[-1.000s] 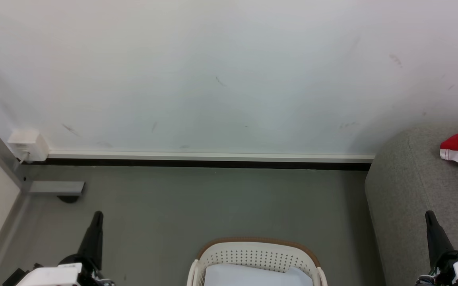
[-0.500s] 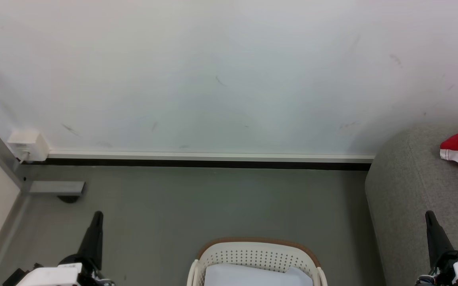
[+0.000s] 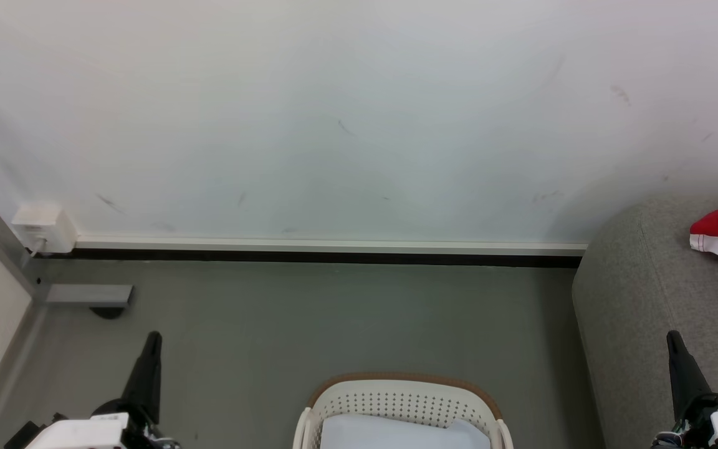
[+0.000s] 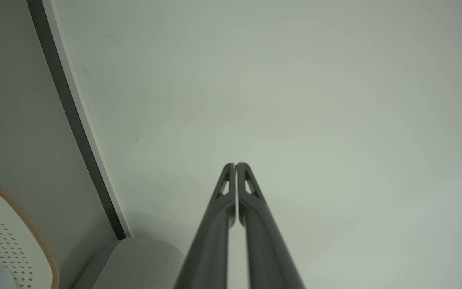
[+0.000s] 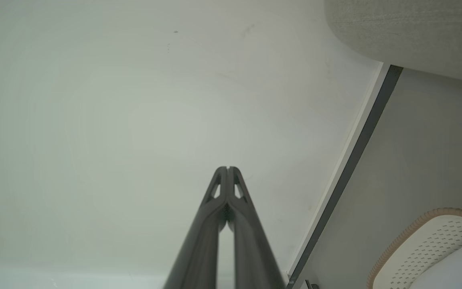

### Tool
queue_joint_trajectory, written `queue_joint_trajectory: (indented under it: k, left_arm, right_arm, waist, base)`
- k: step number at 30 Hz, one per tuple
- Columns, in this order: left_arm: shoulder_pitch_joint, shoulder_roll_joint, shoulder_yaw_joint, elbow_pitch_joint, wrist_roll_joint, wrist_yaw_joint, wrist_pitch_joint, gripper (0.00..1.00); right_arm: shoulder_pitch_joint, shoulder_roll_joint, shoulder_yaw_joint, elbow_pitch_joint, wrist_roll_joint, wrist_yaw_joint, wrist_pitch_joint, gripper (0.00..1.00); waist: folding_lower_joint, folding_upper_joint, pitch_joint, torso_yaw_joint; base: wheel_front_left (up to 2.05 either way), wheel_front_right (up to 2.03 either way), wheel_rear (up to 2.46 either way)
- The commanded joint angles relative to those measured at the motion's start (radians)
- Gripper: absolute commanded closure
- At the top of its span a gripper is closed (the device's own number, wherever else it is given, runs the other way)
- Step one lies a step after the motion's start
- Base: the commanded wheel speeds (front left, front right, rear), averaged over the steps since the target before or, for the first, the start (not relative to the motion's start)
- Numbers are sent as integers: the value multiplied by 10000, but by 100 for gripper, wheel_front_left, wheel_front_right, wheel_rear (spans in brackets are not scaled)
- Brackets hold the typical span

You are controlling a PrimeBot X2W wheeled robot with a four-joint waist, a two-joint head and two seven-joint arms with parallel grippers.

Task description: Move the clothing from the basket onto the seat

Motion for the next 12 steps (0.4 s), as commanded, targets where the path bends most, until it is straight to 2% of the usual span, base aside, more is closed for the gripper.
queue_joint_trajectory:
  k: [1,12]
  left_arm:
    - [-82,17,14,6,-140,-56,36,100]
    - [-82,17,13,6,-141,-56,36,100]
  right_arm:
    - [-129,-78,-35,29,14,-25,37,100]
    - [-129,-78,-34,29,14,-25,37,100]
  waist:
    - [0,0,0,0]
    - [0,0,0,0]
  base:
    - [0,0,0]
    - [0,0,0]
